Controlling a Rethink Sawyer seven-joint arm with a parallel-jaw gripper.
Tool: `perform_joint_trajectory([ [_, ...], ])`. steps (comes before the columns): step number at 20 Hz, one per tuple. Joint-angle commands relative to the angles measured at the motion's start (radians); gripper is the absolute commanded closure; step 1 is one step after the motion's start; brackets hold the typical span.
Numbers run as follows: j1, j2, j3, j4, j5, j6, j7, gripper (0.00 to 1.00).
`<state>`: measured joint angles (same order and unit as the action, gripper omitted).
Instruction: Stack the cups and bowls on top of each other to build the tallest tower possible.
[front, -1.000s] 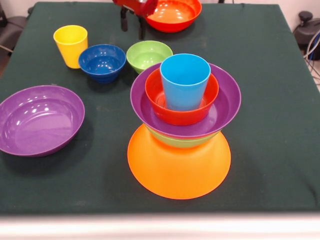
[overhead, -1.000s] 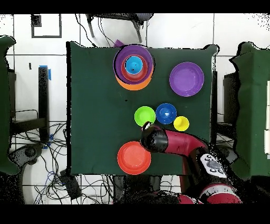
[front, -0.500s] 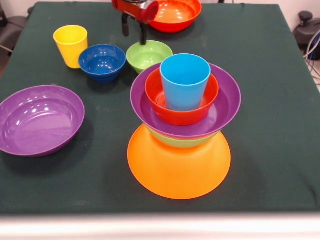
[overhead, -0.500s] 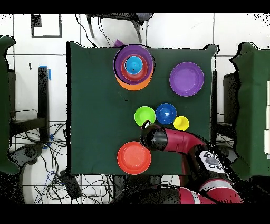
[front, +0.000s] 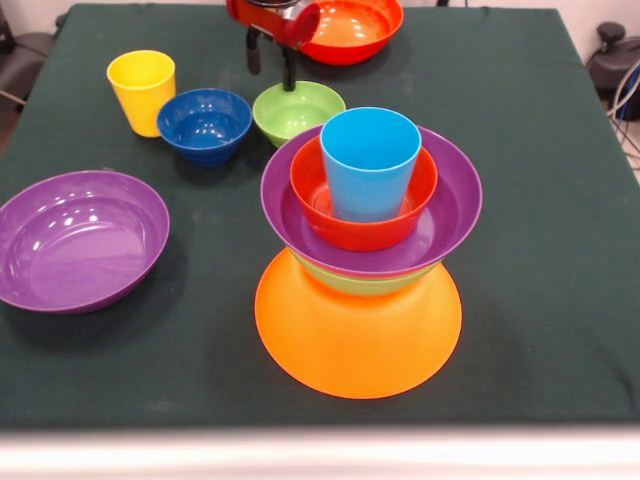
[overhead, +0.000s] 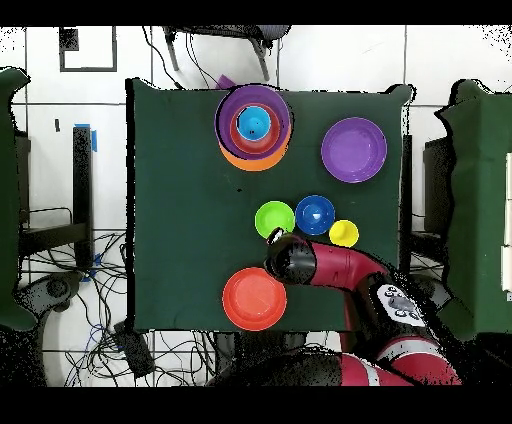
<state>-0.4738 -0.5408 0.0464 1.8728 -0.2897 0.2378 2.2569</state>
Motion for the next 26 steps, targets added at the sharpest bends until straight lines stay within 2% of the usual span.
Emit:
perform_joint_trajectory([
  [1,0.026,0.078,0.096,-0.082,0.014,-0.061,0.060,0.00],
  [9,0.036,0.174,0.065,-0.115,-0.008,-0.148,0.068,0.00],
  [16,0.045,0.187,0.052,-0.128,-0.015,-0.154,0.049,0.00],
  [17,0.050,0.188,0.048,-0.130,-0.015,-0.150,0.046,1.00],
  [26,0.054,0.172,0.047,-0.125,-0.010,-0.147,0.047,1.00],
])
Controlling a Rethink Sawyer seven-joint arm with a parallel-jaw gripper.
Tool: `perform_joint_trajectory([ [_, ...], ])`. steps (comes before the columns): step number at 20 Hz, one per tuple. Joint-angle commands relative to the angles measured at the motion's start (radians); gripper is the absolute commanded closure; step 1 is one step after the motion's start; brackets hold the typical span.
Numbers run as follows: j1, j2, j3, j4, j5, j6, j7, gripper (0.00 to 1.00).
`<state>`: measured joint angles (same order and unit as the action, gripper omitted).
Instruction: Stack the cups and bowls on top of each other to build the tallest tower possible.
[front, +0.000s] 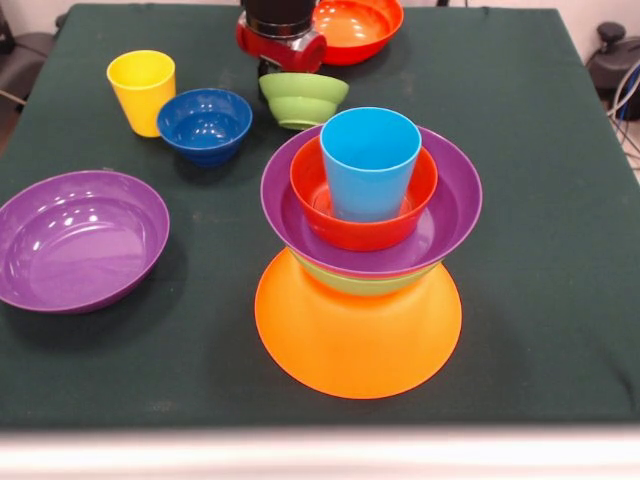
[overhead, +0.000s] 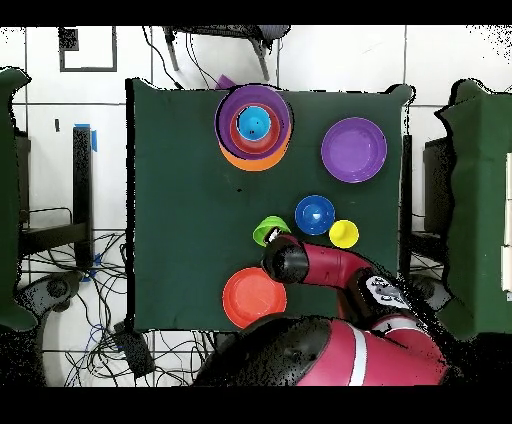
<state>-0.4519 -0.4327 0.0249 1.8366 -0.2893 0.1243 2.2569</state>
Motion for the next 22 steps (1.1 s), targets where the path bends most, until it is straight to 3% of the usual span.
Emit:
perform_joint_trajectory([
  [1,0.030,0.060,0.071,-0.086,-0.009,-0.030,0.046,1.00],
  [5,0.029,0.052,0.073,-0.083,0.000,-0.008,0.046,1.00],
  [14,0.007,-0.060,0.108,-0.043,0.044,0.141,0.026,1.00],
  [22,0.007,-0.083,0.115,-0.077,0.005,0.192,-0.031,1.00],
])
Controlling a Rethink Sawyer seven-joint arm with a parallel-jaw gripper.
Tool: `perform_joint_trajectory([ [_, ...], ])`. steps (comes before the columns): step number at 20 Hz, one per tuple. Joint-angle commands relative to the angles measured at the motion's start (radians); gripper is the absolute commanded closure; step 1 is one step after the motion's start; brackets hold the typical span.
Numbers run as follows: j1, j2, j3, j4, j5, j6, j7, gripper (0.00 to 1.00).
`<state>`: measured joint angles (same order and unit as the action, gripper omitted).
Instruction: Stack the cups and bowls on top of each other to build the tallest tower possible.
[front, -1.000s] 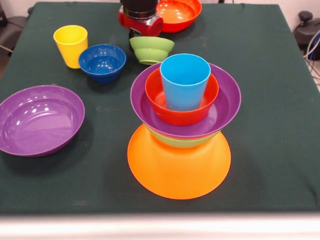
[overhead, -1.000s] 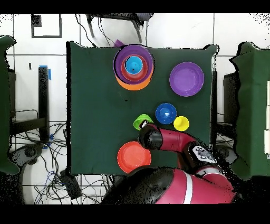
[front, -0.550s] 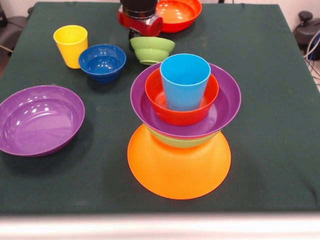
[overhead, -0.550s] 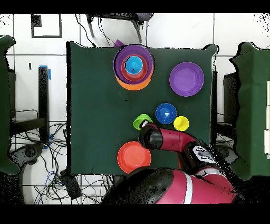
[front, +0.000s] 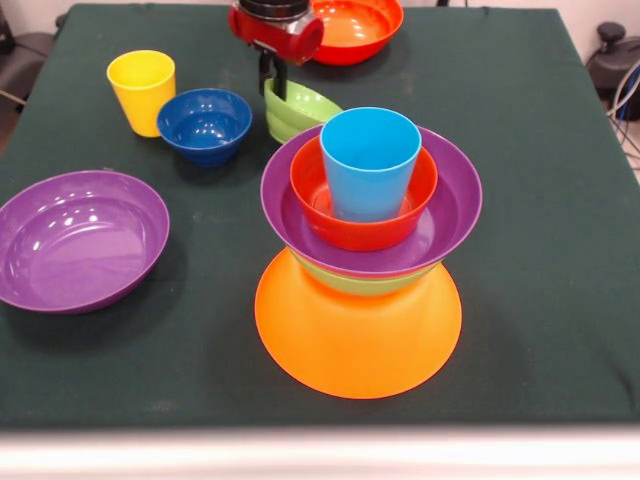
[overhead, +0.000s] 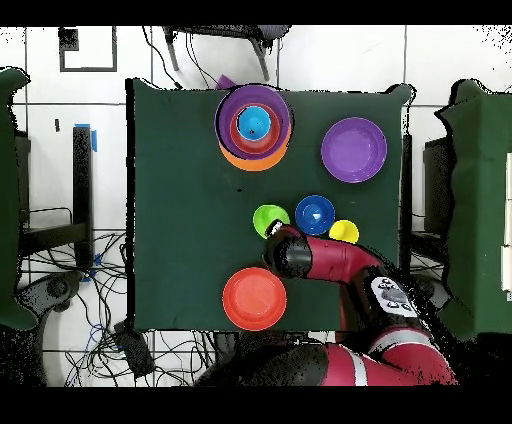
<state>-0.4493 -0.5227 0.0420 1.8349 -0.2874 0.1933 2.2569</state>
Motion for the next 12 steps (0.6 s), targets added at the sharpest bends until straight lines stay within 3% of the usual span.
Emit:
perform_joint_trajectory([
  [1,0.009,0.006,0.093,-0.079,0.002,0.132,-0.031,1.00],
  [12,0.001,-0.019,0.104,-0.064,0.013,0.162,-0.011,1.00],
])
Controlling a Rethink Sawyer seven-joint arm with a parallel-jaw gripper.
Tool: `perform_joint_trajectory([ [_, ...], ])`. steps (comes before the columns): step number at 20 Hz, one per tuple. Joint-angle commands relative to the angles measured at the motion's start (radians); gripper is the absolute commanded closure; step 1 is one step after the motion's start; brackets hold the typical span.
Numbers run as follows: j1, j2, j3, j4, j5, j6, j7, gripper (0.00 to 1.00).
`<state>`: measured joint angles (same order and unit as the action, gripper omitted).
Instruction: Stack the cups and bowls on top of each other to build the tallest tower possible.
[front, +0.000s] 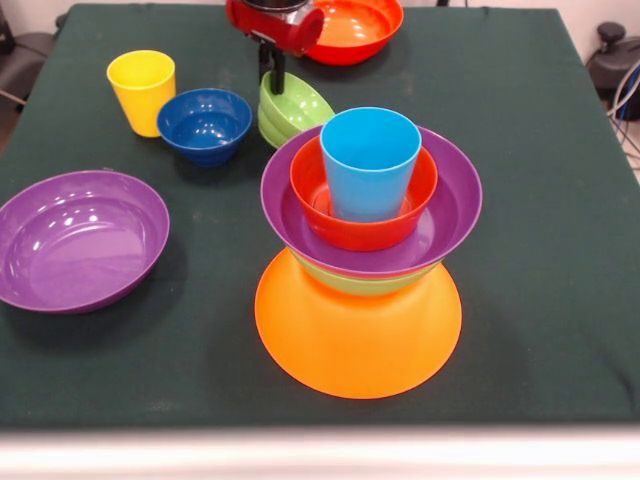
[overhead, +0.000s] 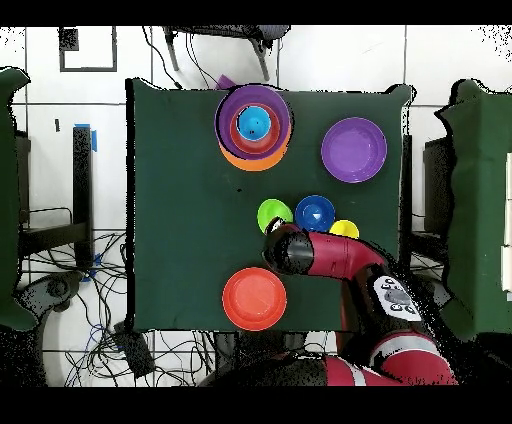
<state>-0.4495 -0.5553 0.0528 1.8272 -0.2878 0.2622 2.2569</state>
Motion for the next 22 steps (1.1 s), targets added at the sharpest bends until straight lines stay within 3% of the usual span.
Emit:
perform_joint_trajectory([
  [1,0.002,0.006,0.094,-0.055,0.016,0.101,-0.011,1.00],
  [16,-0.044,-0.191,0.166,0.028,0.090,0.321,-0.051,1.00],
  [22,-0.068,-0.230,0.197,0.017,0.119,0.402,-0.076,1.00],
])
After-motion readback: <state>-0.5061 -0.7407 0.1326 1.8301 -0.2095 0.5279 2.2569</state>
